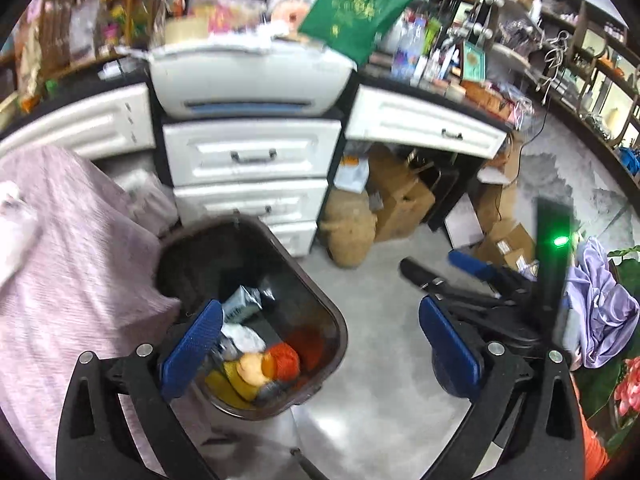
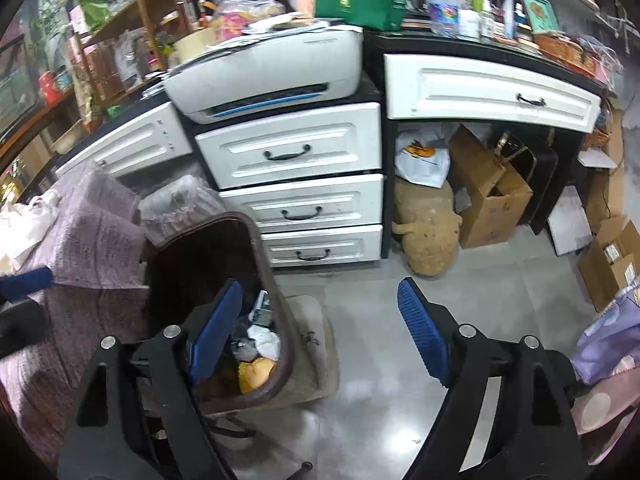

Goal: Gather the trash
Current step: 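Move both open tools back over the table toward the bags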

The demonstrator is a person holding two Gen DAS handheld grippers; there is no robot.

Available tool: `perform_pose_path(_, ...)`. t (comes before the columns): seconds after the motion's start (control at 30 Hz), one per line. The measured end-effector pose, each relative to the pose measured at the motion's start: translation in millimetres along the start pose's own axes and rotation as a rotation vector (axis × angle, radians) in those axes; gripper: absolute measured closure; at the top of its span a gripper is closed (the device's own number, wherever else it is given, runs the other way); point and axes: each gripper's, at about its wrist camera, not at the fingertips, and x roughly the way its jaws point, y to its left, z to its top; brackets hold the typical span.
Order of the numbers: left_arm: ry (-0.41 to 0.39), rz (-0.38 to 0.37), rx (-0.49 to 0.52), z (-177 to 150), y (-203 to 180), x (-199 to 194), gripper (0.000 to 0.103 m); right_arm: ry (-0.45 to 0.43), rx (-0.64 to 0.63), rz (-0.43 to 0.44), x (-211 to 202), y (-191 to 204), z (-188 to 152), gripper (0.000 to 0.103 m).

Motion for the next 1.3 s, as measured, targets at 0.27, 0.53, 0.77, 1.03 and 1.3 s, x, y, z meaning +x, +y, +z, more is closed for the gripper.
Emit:
perform_pose_path(0.27,-0.095,0.065,-0.026,-5.9,27.3,-50.8,0.006,-0.011,-0.086,0.106,-8.9,52.5,2.9,0.023)
perform_pose_path(0.53,-0.190,0.205,-0.124,-29.9,80.6,-97.7,0.006,-0.050,-0.197,0.218,-26.4,114.3,6.9,0.023)
perform_pose_path(0.77,-0.210,0.333,-0.207,-51.9,130.8,-132.0,0.006,-0.052,-0.322,0.318,-33.1,174.6,8.5,0.023)
perform_pose_path(1.03,-0.192,0.454,-0.293,-83.9,186.7,-162.8,0.006,-0.032,-0.454,0.428,-38.9,244.1,1.9,0.023)
perform_pose_path(1.3,-0.188,0.516,-0.372,-103.6,232.4,-185.2,0.006,-0.008,-0.605,0.507,-39.6,312.5,1.9,0.023)
